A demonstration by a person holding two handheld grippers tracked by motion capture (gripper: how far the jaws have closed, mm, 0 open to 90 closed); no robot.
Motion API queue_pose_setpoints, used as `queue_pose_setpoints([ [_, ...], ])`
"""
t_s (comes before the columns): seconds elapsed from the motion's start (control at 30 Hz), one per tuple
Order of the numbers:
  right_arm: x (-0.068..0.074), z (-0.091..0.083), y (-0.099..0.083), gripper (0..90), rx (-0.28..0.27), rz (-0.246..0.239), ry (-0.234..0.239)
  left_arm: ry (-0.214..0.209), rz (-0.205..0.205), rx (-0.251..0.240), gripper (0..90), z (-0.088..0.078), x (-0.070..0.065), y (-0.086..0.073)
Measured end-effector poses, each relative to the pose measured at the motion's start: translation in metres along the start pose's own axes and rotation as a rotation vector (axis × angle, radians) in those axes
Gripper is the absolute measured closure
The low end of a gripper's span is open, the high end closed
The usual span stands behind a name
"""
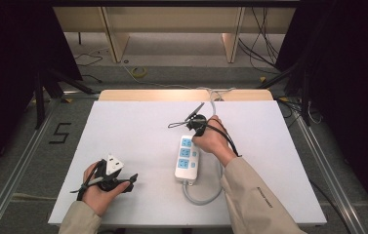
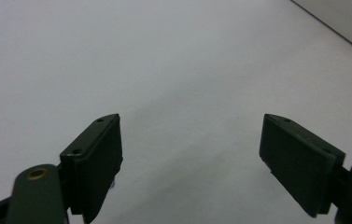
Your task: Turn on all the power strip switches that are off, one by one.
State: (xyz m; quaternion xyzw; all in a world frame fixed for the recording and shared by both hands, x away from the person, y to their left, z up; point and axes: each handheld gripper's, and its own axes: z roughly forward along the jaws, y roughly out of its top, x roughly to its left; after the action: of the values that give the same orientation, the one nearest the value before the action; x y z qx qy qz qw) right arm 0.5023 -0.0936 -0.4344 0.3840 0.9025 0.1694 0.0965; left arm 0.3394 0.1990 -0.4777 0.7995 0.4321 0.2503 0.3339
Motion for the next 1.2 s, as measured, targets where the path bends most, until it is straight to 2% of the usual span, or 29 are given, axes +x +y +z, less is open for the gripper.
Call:
queue_pose_setpoints([
  [0.23,0.0,0.001,0.0,90.0,0.008,-0.001,0.002,0.0,0.001,0.0,21.2,0.0,0.0,0.0],
  [0.3,0.0,0.001,0.0,90.0,0.009,-0.006,-0.018,-0.001,0.002,0.0,21.2,0.0,0.0,0.0],
  [0.37,-0.002,0.001,-0.001,90.0,-0.002,0.002,-0.013,-0.001,0.001,0.0,21.2,0.0,0.0,0.0],
  [0.47,0.003,0.001,0.0,90.0,0.003,-0.011,-0.036,-0.002,0.001,0.004,21.2,0.001,0.0,0.0],
  [0.53,0.003,0.001,0.001,90.0,-0.002,0.001,-0.005,0.0,0.0,0.002,21.2,0.0,0.0,0.0],
  [0.73,0.004,0.001,-0.001,90.0,-0.016,-0.007,-0.018,-0.001,-0.002,0.002,21.2,0.0,0.001,0.0],
  [0.83,0.004,-0.001,-0.001,90.0,-0.015,-0.006,-0.007,0.0,-0.002,0.0,21.2,0.0,0.0,0.0],
  [1.0,0.001,-0.007,-0.001,90.0,-0.07,0.01,-0.004,0.001,-0.005,0.002,21.2,0.0,0.001,-0.001],
  [1.2,-0.003,-0.014,-0.005,90.0,-0.084,0.015,0.004,-0.001,0.0,0.003,21.3,0.001,0.0,0.0],
])
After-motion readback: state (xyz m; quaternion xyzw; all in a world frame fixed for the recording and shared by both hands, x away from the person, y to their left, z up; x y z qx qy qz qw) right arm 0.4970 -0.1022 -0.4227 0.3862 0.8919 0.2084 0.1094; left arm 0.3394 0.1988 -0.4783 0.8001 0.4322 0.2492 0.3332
